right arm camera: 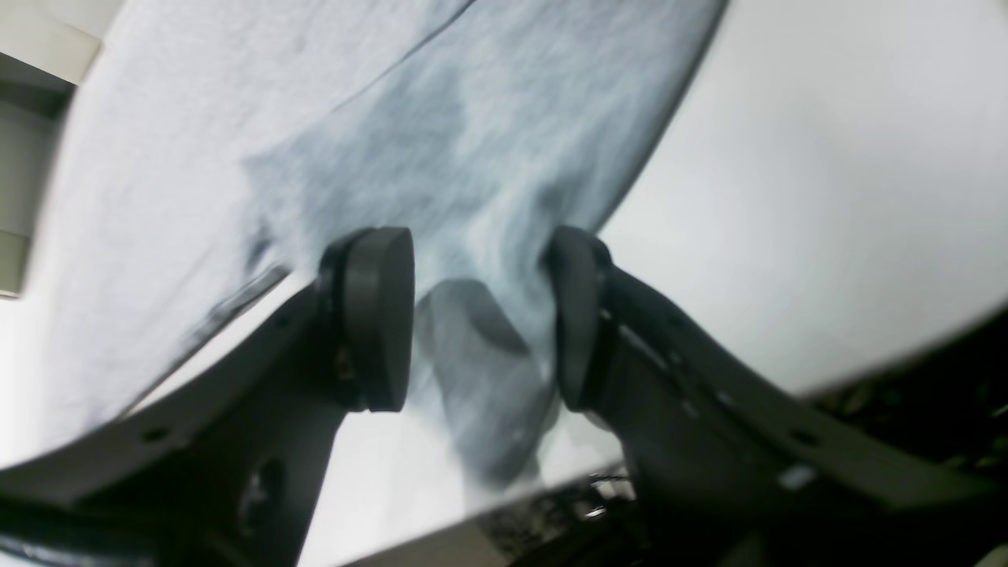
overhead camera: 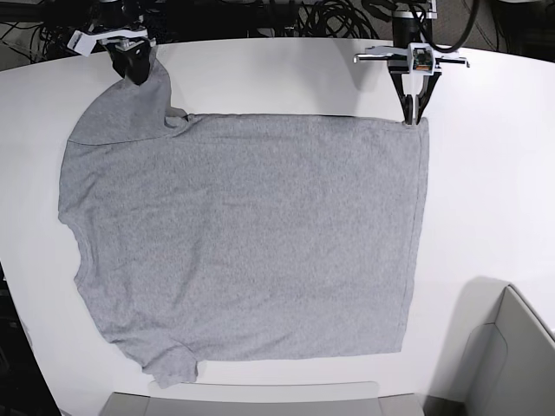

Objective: Fold the T-shirt properly
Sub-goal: 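Grasp the shirt's shoulder corners with both grippers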

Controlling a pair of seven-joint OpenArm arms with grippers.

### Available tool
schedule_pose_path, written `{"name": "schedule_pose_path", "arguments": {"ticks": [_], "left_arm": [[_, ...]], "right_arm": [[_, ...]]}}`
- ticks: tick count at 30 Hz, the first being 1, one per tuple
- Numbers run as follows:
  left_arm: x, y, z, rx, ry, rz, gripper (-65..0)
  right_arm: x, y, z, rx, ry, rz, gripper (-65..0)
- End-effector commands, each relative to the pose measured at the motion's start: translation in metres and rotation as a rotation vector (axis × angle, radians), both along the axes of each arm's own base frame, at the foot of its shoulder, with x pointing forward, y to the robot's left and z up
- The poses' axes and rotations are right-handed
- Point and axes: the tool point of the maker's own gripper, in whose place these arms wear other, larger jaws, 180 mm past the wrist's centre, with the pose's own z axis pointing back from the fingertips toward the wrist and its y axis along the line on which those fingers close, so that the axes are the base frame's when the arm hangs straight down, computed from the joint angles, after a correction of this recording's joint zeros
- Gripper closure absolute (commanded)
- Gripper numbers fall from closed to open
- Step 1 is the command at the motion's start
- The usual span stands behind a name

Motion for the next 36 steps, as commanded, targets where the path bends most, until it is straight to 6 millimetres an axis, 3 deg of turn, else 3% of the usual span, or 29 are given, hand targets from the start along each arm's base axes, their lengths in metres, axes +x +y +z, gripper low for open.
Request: {"name": "schedule_pose_path", "arguments": {"ticks": [1, 8, 15, 19, 25, 30, 36], "left_arm": [[0.002, 0.000, 0.010, 0.008, -0.036, -0.003, -7.5], [0.008, 0.004, 0.013, 0.032, -0.050, -0.029, -7.5], [0.008, 0.005, 0.007, 0.028, -0.015, -0.024, -7.7], [0.020, 0.008, -0.003, 0.015, 0.052, -0.006, -13.4], [0.030, 0.018, 0.002, -0.234, 0.070, 0.084, -20.7], [0.045, 0.018, -0.013, -0.484, 0.210, 0.038, -21.3], [0.051, 0.056, -0.035, -0.512, 0.274, 0.137, -21.2]], "right_arm": [[-0.018, -0.004, -0.011, -0.002, 0.080, -0.017, -28.5], [-0.024, -0.004, -0.014, 0.031, 0.070, -0.103, -28.5], [-0.006, 0.010, -0.026, 0.092, 0.094, -0.034, -28.5], [-0.005, 0.015, -0.026, 0.102, 0.094, -0.026, -28.5], [-0.008, 0.012, -0.026, 0.093, 0.106, -0.017, -28.5], [-0.013, 0.012, -0.027, 0.092, 0.115, -0.016, -28.5], [-0.013, 0.012, -0.027, 0.092, 0.117, -0.016, -28.5]]}}
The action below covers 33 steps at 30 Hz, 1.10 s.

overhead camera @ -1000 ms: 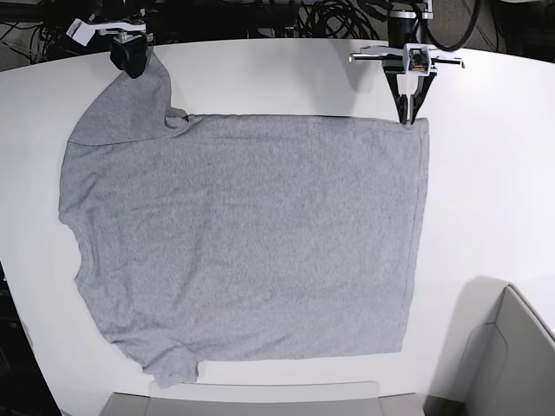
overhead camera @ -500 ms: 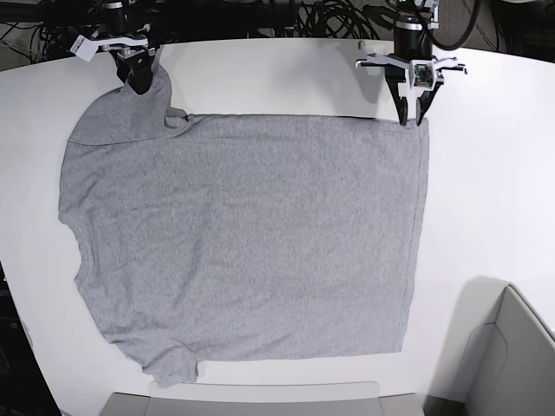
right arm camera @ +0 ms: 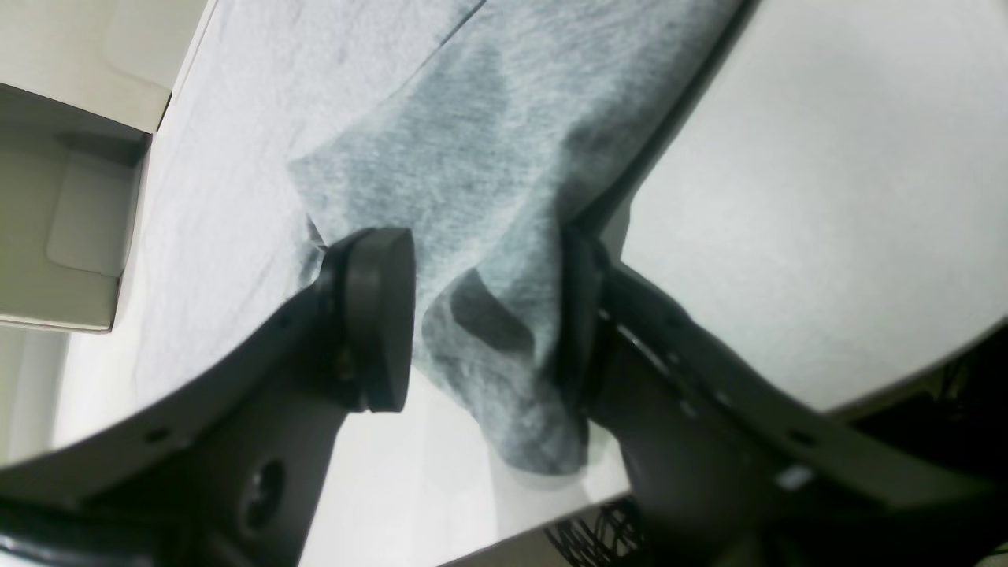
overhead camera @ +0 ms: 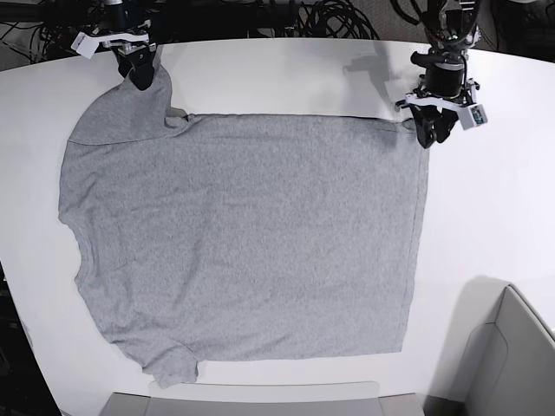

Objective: Fold the T-shirt properly
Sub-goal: 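Grasp the shirt's shoulder corners with both grippers, then lift the shoulder edge and fold it over toward the hem with both grippers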

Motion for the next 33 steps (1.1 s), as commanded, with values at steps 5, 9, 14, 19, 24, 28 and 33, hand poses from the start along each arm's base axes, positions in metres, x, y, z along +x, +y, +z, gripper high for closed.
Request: {"name": "schedule_pose_path", "arguments": {"ticks": [5, 9, 14, 19, 24, 28, 33], "left_arm": [[0.008, 0.017, -0.016, -0.038, 0.050, 0.041, -21.2], [0.003, 0.028, -0.025, -0.071, 0.095, 0.074, -21.2], [0.009, 0.008, -0.034, -0.123, 0.130, -0.038, -21.2], [0.009, -0.017, -0.043, -0.174, 0.178, -0.181, -21.1], [0.012, -0.019, -0.042, -0.177, 0.172, -0.197, -20.0], [0.014, -0.019, -0.041, -0.177, 0.167, -0.197, -9.3], [0.023, -0.019, -0.036, -0.175, 0.146, -0.198, 0.0]], "right_arm": [[-0.022, 0.003, -0.021, 0.006, 0.135, 0.024, -28.5], [-0.022, 0.003, -0.021, 0.006, 0.135, 0.024, -28.5], [-0.022, 0.000, -0.020, -0.005, 0.137, 0.036, -28.5], [-0.022, -0.002, -0.020, -0.010, 0.138, 0.039, -28.5], [-0.024, -0.002, -0.020, -0.011, 0.143, 0.040, -28.2], [-0.022, -0.008, -0.018, -0.034, 0.142, 0.069, -15.2], [-0.019, -0.015, -0.016, -0.054, 0.140, 0.082, 0.0]]}}
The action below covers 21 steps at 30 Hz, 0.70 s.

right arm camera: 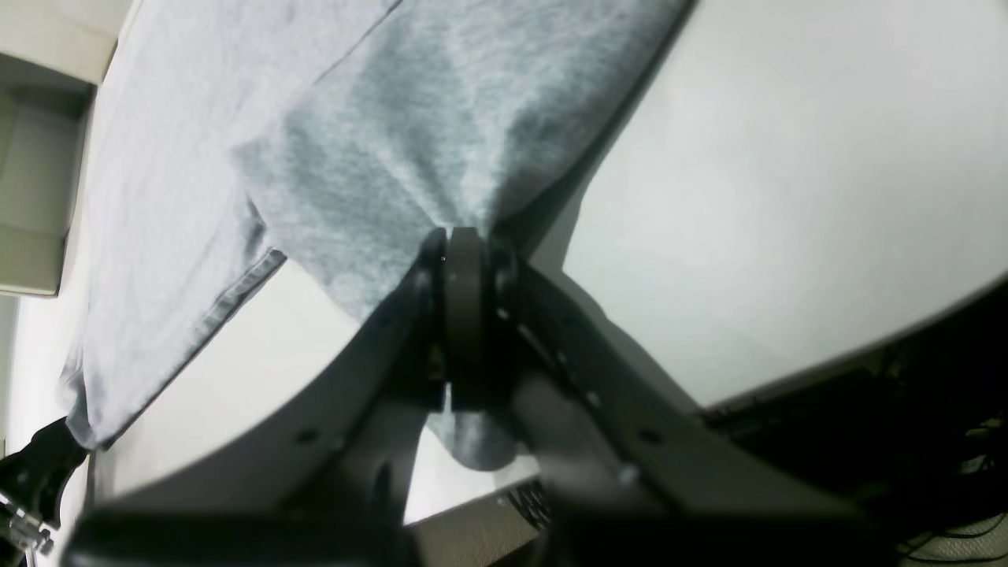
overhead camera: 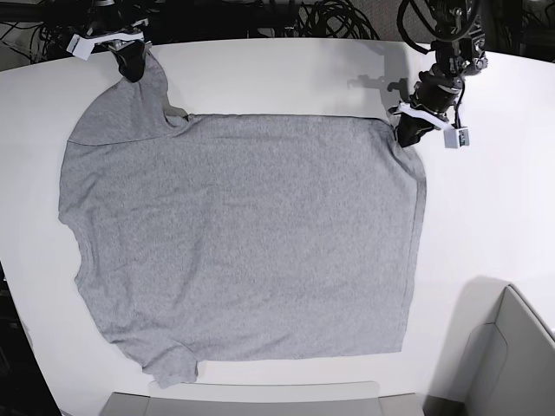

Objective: Fold the T-shirt properly
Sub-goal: 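Lift the shoulder edge and fold it over toward the hem with both grippers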

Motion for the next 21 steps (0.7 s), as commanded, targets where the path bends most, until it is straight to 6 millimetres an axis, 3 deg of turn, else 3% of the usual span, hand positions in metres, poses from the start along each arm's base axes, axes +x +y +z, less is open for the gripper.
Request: {"name": "schedule_pose_path", "arguments": {"ticks": [1, 4, 10, 17, 21], "left_arm": [[0.003, 0.003, 0.005, 0.013, -0.009, -0.006, 0.0], [0.005, 0.011, 0.013, 0.024, -0.031, 0.013, 0.0], [-0.015, 0.041, 0.020, 0.053, -0.035, 0.111, 0.0], [-0.034, 0.044, 0.013, 0.060, 0.006, 0.114, 0.0], [-0.050, 0.057, 0.026, 0.100, -0.003, 0.137, 0.0]], "right_arm": [[-0.014, -0.005, -0.010, -0.024, 0.081, 0.024, 0.0], [-0.014, -0.005, -0.006, -0.026, 0.072, 0.021, 0.0], [-0.016, -0.014, 0.012, -0.043, 0.044, 0.005, 0.0], [-0.025, -0.012, 0.029, -0.044, 0.039, 0.012, 0.0], [-0.031, -0.017, 0.039, -0.058, 0.036, 0.002, 0.0]]}}
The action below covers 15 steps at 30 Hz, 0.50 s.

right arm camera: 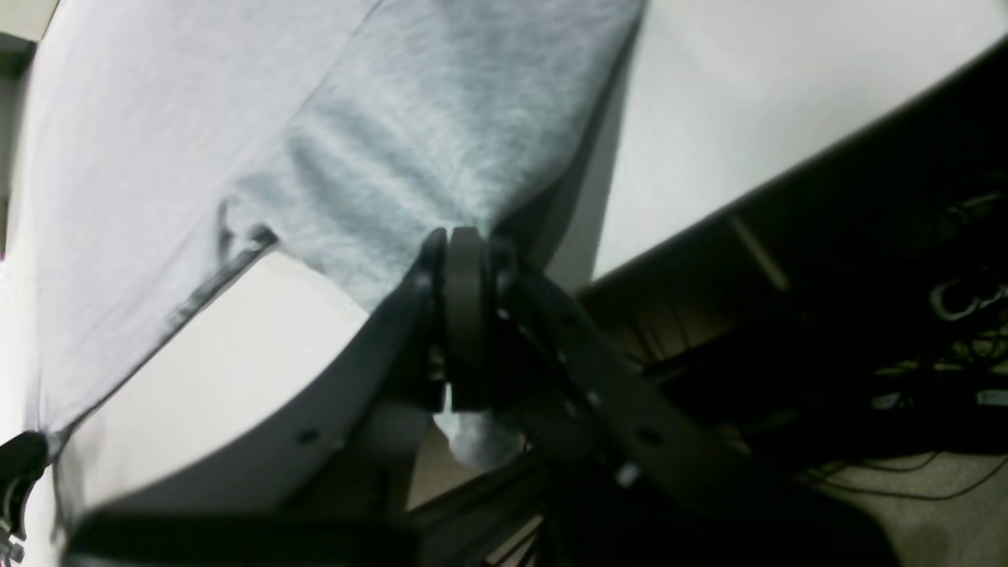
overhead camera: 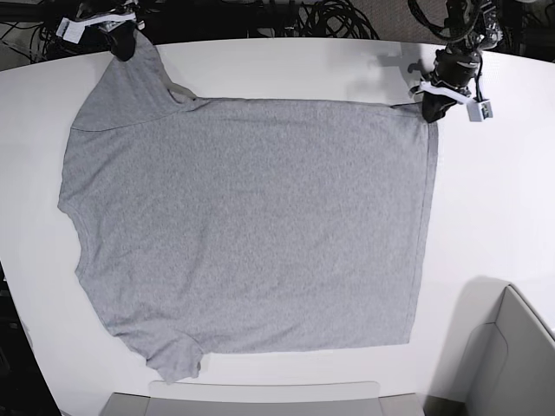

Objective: Fold the T-shirt properly
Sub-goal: 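Lift the shoulder edge and fold it over toward the hem with both grippers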

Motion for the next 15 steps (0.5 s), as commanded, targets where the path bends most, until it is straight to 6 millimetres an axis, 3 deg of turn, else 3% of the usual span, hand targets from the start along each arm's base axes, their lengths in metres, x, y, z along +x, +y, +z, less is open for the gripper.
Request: {"name": "schedule_pose_path", "arguments": {"ticks": [1, 6, 13, 15], "left_arm": [[0.001, 0.012, 0.016, 0.035, -0.041, 0.013, 0.0], [-0.006, 0.018, 0.036, 0.070, -0.070, 0.024, 0.0], [-0.003, 0.016, 0.037, 0.064, -0.049, 0.011, 0.0], [0.007, 0.014, 0.040, 0.057, -0.057, 0.003, 0.0]], "right_arm": [[-0.001, -0.007, 0.009, -0.015, -0.024, -0.020, 0.0], [0.005, -0.016, 0.029, -0.131, -0.073, 0.001, 0.0], [0.027, -0.002, 0.059, -0.205, -0.170, 0.060, 0.0], [0.033, -0.001, 0.061, -0.205, -0.181, 0.066, 0.0]]}}
